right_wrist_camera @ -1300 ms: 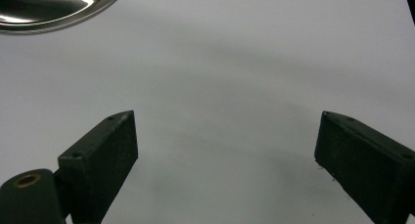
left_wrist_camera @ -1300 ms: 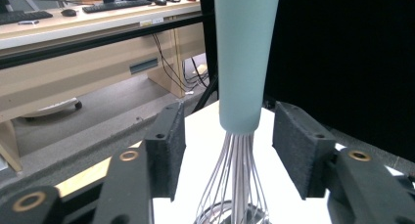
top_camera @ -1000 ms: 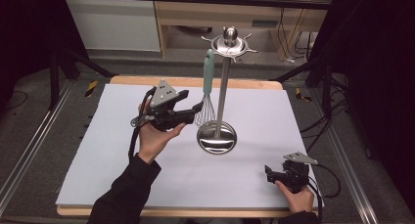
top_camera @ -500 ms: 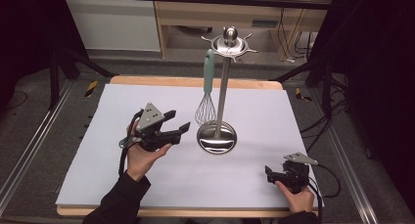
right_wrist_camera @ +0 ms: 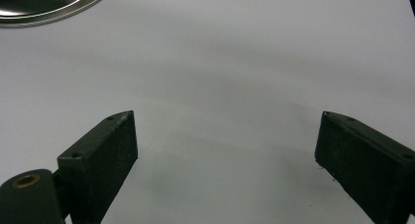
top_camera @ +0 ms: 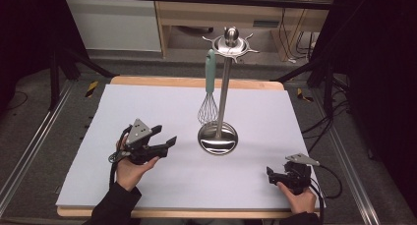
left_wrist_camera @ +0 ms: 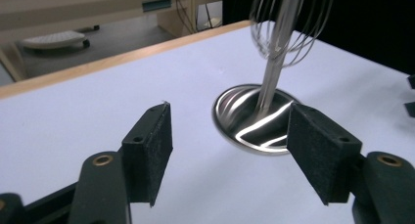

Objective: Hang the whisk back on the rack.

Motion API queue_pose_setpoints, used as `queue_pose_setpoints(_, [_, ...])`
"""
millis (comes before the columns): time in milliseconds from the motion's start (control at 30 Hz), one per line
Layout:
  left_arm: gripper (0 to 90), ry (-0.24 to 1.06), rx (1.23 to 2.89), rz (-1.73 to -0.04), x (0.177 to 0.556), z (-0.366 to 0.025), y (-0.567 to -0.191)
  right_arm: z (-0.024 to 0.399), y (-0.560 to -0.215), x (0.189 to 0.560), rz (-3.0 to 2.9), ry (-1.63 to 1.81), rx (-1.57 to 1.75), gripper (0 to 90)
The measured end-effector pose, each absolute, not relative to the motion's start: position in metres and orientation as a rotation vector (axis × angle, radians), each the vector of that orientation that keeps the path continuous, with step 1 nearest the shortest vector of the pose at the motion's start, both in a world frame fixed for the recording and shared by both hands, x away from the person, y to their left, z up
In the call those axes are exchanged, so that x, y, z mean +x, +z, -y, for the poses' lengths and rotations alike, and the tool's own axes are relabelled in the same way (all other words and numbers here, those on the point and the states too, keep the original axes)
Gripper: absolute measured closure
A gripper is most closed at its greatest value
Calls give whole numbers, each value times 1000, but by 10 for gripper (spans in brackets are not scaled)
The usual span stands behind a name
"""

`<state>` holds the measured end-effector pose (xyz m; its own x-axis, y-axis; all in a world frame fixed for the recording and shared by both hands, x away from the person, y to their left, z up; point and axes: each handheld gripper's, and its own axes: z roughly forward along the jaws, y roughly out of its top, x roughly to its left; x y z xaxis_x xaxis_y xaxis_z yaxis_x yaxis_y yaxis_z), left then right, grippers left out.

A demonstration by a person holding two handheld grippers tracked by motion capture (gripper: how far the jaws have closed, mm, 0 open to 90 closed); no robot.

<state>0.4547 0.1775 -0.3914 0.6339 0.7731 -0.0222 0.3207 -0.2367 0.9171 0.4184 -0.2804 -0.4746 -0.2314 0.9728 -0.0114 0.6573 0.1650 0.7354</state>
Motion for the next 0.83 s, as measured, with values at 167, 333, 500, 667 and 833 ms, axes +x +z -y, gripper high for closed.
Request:
queue_pose_setpoints(167, [317,555,1843,-946,453,-197,-414,281,-475,419,-1958,838,1536,90])
queue_pose_setpoints(333, [295,586,1855,-997,452,-210,-428,283,-476,419,-1952,833,1552,90])
queue_pose_setpoints(500, [274,589,1877,-1052,451,-223,-442,286,-477,418,-1953,826,1556,88])
queue_pose_setpoints(667, [263,583,1902,-1122,450,-236,-458,287,-478,419,-1964,814,1557,88])
queue_pose_setpoints(833, [255,578,1915,-1162,453,-243,-466,289,-478,419,-1967,810,1549,88])
